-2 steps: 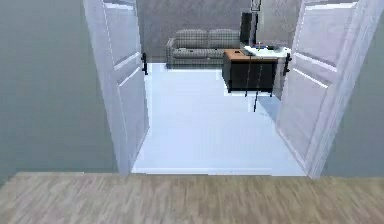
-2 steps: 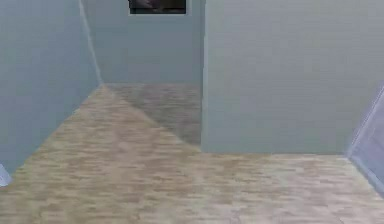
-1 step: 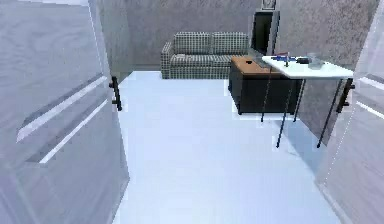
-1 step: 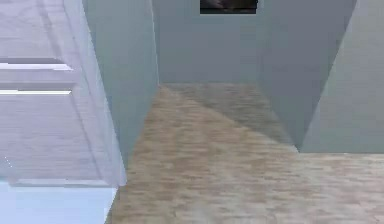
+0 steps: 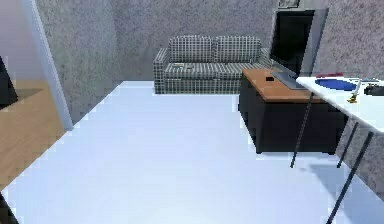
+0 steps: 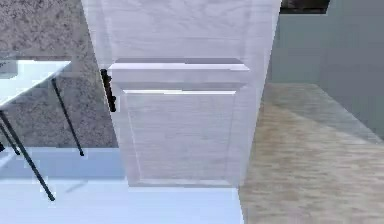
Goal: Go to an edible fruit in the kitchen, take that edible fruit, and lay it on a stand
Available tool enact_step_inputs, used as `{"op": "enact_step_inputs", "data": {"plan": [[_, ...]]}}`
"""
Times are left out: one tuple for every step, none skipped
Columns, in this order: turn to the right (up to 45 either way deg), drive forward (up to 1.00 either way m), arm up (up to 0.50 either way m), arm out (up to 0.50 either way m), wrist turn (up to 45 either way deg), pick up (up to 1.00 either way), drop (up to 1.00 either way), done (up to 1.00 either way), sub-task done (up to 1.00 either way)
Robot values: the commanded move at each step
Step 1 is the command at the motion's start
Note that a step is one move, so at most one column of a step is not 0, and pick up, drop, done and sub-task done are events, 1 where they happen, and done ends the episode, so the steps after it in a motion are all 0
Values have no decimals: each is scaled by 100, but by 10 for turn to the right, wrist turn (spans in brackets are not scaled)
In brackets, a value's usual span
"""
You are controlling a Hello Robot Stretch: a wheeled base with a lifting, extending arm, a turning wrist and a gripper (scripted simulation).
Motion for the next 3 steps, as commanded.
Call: {"op": "enact_step_inputs", "data": {"plan": [[0,75,0,0,0,0,0,0,0],[-450,0,0,0,0,0,0,0,0],[-30,0,0,0,0,0,0,0,0]]}}
